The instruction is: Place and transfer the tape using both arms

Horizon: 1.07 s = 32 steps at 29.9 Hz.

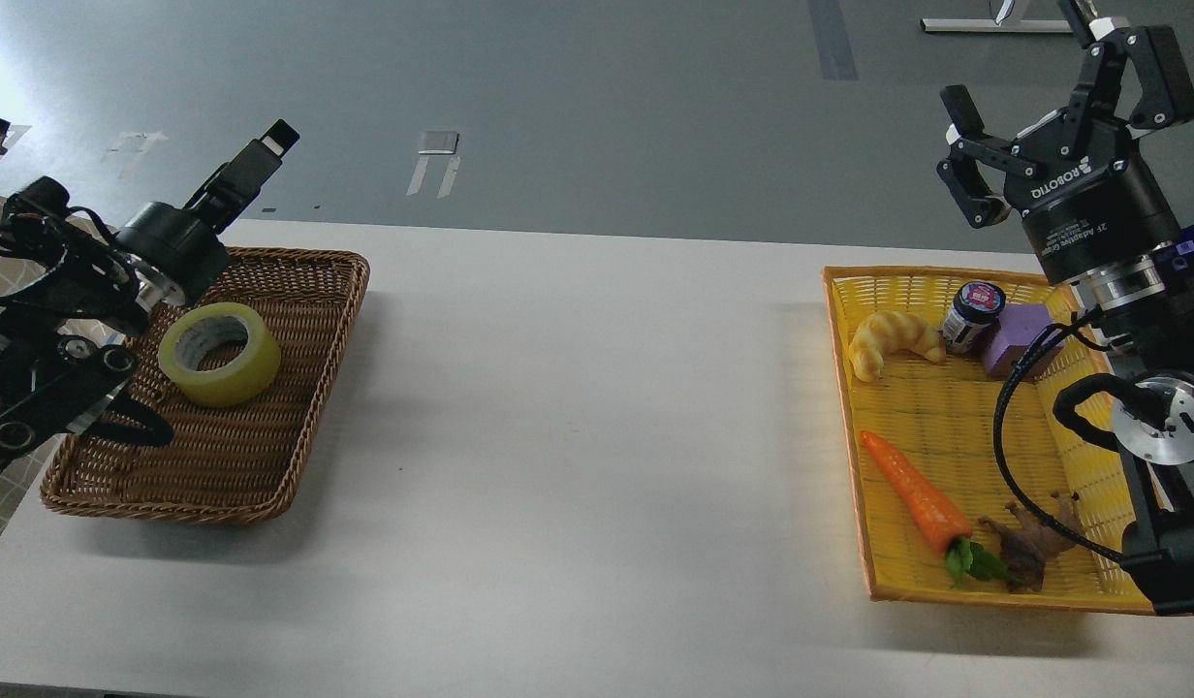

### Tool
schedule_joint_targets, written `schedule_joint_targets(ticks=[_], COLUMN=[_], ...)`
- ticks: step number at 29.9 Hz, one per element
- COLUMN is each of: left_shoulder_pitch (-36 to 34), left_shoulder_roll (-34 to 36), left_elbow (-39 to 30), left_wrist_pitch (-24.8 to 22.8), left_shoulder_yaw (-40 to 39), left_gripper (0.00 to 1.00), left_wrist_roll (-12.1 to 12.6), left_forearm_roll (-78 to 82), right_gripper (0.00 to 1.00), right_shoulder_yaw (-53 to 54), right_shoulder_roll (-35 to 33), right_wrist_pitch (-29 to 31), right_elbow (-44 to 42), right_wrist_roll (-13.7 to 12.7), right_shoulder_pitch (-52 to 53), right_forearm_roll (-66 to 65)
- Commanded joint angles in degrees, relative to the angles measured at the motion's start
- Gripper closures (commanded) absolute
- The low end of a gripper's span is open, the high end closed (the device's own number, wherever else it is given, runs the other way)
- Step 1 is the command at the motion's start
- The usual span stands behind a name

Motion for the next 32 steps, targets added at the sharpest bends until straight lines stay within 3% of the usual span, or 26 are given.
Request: schedule_joint_targets(ticks=[1, 11, 13, 17, 18, 20, 23, 32], left_shoulder_pitch=[-4.23, -10.22, -10.13, -9.17, -8.82, -7.50, -6.00, -3.10], left_shoulder_roll=[-3.20, -15.41, -17.62, -20.43, -21.13, -22.36, -23.85, -27.64], left_elbow=[-0.02, -0.02, -0.02, 0.51, 0.68, 0.69, 0.69, -0.63], left_wrist_pitch=[-10.90, -13.38, -15.22, -24.43, -25.42, -24.64, -24.20, -24.81], left_shoulder_yaw=[-0.08, -2.71, -4.82, -9.30, -10.53, -13.07, -16.33, -18.19], left_gripper=[0.02, 0.02, 0.02, 0.02, 0.02, 0.02, 0.02, 0.02], left_wrist_roll=[0.00, 0.00, 0.00, 0.00, 1.36, 3.91, 5.32, 4.36], left_forearm_roll=[-16.69, -25.08, -25.08, -26.74, -27.19, -28.24, -28.77, -28.16], right_gripper=[0.00, 0.00, 0.00, 0.00, 0.00, 0.00, 0.00, 0.00], right_shoulder_yaw=[-0.14, -0.75, -0.93, -1.10, -1.10, -1.10, -1.19, -3.39], right_shoulder_roll=[-0.05, 0.38, 0.74, 1.70, 2.05, 2.14, 2.76, 7.67], right_wrist_pitch=[-0.01, -0.01, -0.10, -0.19, -0.10, -0.28, -0.36, -0.37], right_elbow=[-0.07, -0.42, -0.51, -0.69, -1.21, -1.65, -2.27, -3.06], right_wrist_roll=[-0.08, -0.17, -0.25, -0.96, -1.05, -1.13, -1.13, -0.61], right_shoulder_pitch=[0.71, 4.49, 4.67, 5.72, 5.89, 6.94, 7.65, 10.81], right_forearm_roll=[0.00, -0.62, -0.62, -0.79, -0.79, -0.88, -0.88, -0.88])
